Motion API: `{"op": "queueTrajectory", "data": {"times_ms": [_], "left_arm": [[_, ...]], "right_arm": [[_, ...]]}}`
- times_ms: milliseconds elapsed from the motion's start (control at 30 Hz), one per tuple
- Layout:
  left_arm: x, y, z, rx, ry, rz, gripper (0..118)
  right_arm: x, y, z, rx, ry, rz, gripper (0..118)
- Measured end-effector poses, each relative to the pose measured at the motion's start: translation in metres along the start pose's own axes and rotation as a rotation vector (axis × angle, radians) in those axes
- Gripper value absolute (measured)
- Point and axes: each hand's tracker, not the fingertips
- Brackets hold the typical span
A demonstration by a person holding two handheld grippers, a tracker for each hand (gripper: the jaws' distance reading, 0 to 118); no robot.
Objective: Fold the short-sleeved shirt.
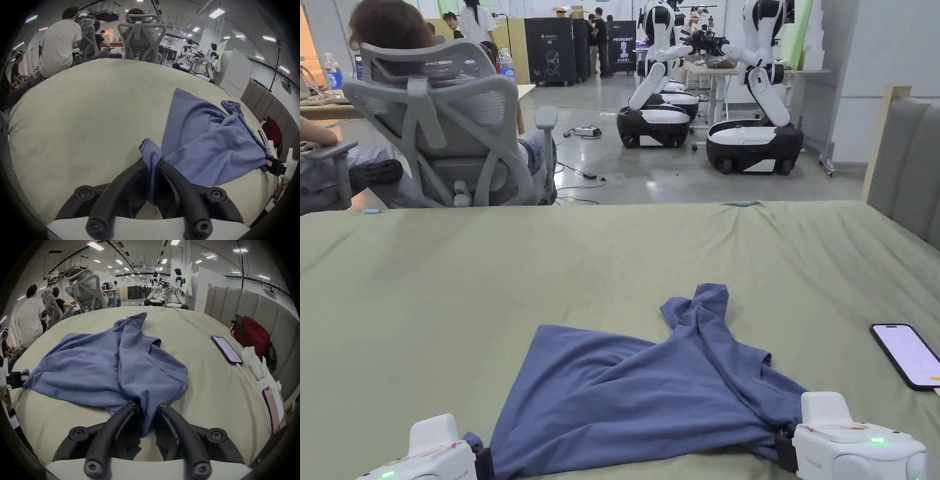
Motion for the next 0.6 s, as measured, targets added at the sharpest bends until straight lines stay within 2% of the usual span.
{"op": "queueTrajectory", "data": {"times_ms": [33, 67, 100, 133, 167, 200, 233, 267, 300, 367, 400, 433, 467, 500, 533, 567, 600], "left_arm": [[0.0, -0.001, 0.002, -0.001, -0.002, 0.003, 8], [-0.001, 0.0, 0.003, 0.0, -0.001, 0.004, 9], [-0.001, 0.002, 0.004, 0.001, 0.002, 0.002, 14], [-0.001, 0.005, 0.007, 0.008, 0.019, -0.009, 28], [-0.001, 0.004, 0.013, 0.02, 0.043, -0.033, 48], [-0.003, 0.006, 0.015, 0.033, 0.049, -0.042, 73], [-0.005, 0.009, 0.019, 0.048, 0.05, -0.037, 109], [-0.007, 0.012, 0.023, 0.071, 0.043, -0.025, 118], [-0.009, 0.014, 0.032, 0.129, 0.022, 0.003, 115], [-0.011, 0.023, 0.039, 0.118, 0.01, 0.017, 114], [-0.012, 0.027, 0.043, 0.117, 0.009, 0.014, 114], [-0.015, 0.027, 0.042, 0.121, 0.008, 0.009, 107], [-0.015, 0.028, 0.046, 0.142, 0.018, -0.002, 93], [-0.016, 0.029, 0.049, 0.154, 0.021, -0.016, 71], [-0.016, 0.03, 0.053, 0.161, 0.036, -0.035, 31], [-0.016, 0.028, 0.058, 0.167, 0.047, -0.041, 8], [-0.017, 0.028, 0.06, 0.17, 0.057, -0.038, 1]], "right_arm": [[-0.001, 0.0, 0.0, 0.003, -0.004, -0.001, 18], [-0.001, 0.001, 0.001, 0.006, -0.006, 0.0, 26], [0.0, 0.001, 0.006, 0.008, -0.019, -0.001, 41], [0.001, 0.003, 0.01, 0.018, -0.034, 0.003, 70], [0.004, 0.005, 0.015, 0.029, -0.03, -0.003, 92], [0.005, 0.007, 0.019, 0.043, -0.017, -0.015, 113], [0.008, 0.01, 0.026, 0.067, 0.015, -0.038, 118], [0.008, 0.014, 0.034, 0.108, 0.018, -0.043, 117], [0.006, 0.018, 0.039, 0.133, 0.021, -0.044, 117], [0.004, 0.027, 0.048, 0.157, 0.01, -0.037, 115], [0.002, 0.031, 0.052, 0.173, 0.011, -0.026, 109], [0.0, 0.034, 0.055, 0.191, 0.018, -0.016, 89], [-0.004, 0.038, 0.059, 0.204, 0.016, -0.004, 66], [-0.006, 0.043, 0.06, 0.21, 0.009, 0.002, 34], [-0.009, 0.046, 0.062, 0.219, 0.006, 0.014, 2], [-0.012, 0.047, 0.063, 0.223, 0.009, 0.02, 1], [-0.015, 0.048, 0.066, 0.23, 0.012, 0.018, 0]]}}
